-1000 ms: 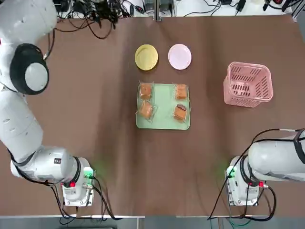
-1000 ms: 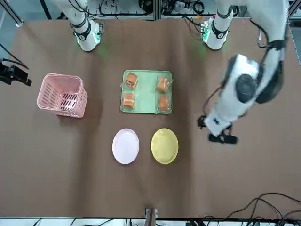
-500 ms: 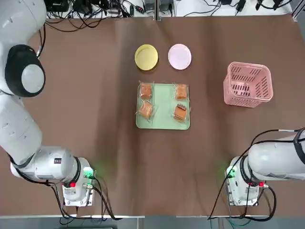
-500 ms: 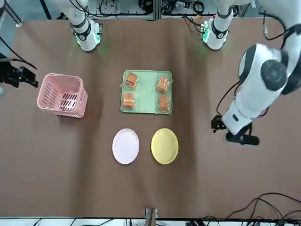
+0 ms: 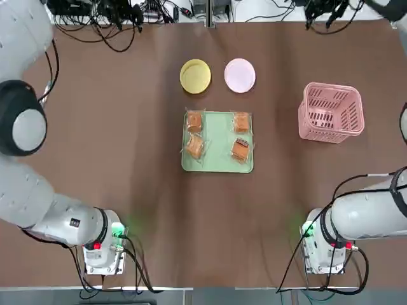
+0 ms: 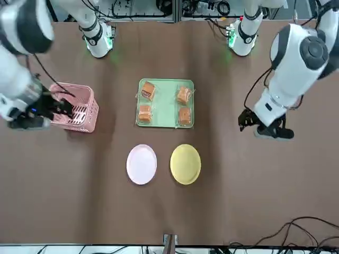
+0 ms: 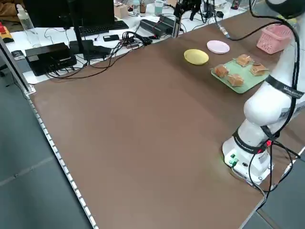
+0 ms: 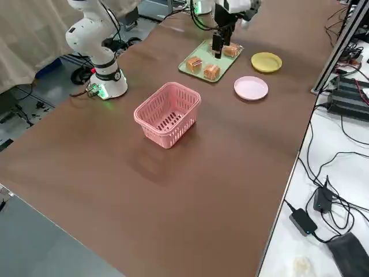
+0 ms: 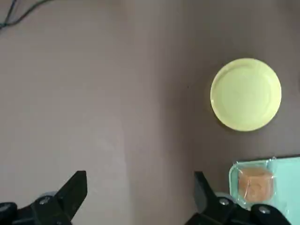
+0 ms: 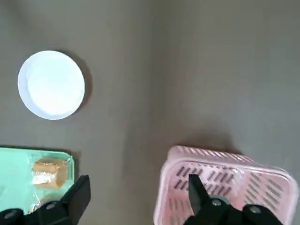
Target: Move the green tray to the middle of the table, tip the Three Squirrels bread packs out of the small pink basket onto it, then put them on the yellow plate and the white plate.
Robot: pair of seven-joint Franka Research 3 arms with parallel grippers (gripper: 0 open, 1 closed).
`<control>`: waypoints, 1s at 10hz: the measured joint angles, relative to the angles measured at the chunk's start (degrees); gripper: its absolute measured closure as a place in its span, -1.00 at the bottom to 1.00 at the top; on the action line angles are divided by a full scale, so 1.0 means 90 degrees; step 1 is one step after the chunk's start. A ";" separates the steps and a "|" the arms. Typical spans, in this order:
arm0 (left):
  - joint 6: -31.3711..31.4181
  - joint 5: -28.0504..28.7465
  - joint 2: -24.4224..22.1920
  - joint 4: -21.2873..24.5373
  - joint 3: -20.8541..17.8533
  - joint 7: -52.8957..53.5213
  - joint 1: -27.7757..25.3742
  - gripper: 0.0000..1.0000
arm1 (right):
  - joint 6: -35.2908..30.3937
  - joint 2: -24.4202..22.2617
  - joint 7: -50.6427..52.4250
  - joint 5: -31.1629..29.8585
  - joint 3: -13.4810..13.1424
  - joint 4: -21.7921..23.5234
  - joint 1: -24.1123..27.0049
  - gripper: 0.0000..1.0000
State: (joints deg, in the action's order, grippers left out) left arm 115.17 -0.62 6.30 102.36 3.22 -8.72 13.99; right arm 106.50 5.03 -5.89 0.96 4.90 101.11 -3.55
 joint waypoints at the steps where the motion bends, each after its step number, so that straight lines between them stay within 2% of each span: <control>1: 0.0133 -0.0002 -0.0026 0.0229 0.0107 -0.0001 0.0016 -1.00 | 0.0475 0.0101 -0.0123 0.0001 -0.0001 0.0369 -0.0151 -0.86; 3: 0.0521 -0.0003 0.0266 0.0487 0.0411 -0.0086 0.0046 -1.00 | 0.1147 0.0473 -0.0691 0.0002 0.0002 0.0761 -0.0556 -0.85; 5: 0.0911 -0.0003 0.0772 0.0527 0.0566 -0.0221 0.0153 -1.00 | 0.1625 0.0949 -0.1277 0.0003 0.0009 0.0818 -0.1005 -0.85; 7: 0.1319 -0.0003 0.1170 0.0522 0.0621 -0.0562 0.0315 -1.00 | 0.2186 0.1385 -0.1801 0.0003 0.0016 0.0893 -0.1512 -0.82; 10: 0.1702 0.0036 0.1605 0.0502 0.0628 -0.1620 0.0851 -1.00 | 0.3413 0.1916 -0.2981 0.0005 0.0018 0.1397 -0.2275 -0.83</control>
State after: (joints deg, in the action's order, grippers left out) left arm 130.49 -0.30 20.75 106.88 8.87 -23.30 21.65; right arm 137.22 22.27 -32.72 1.00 5.06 113.68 -24.03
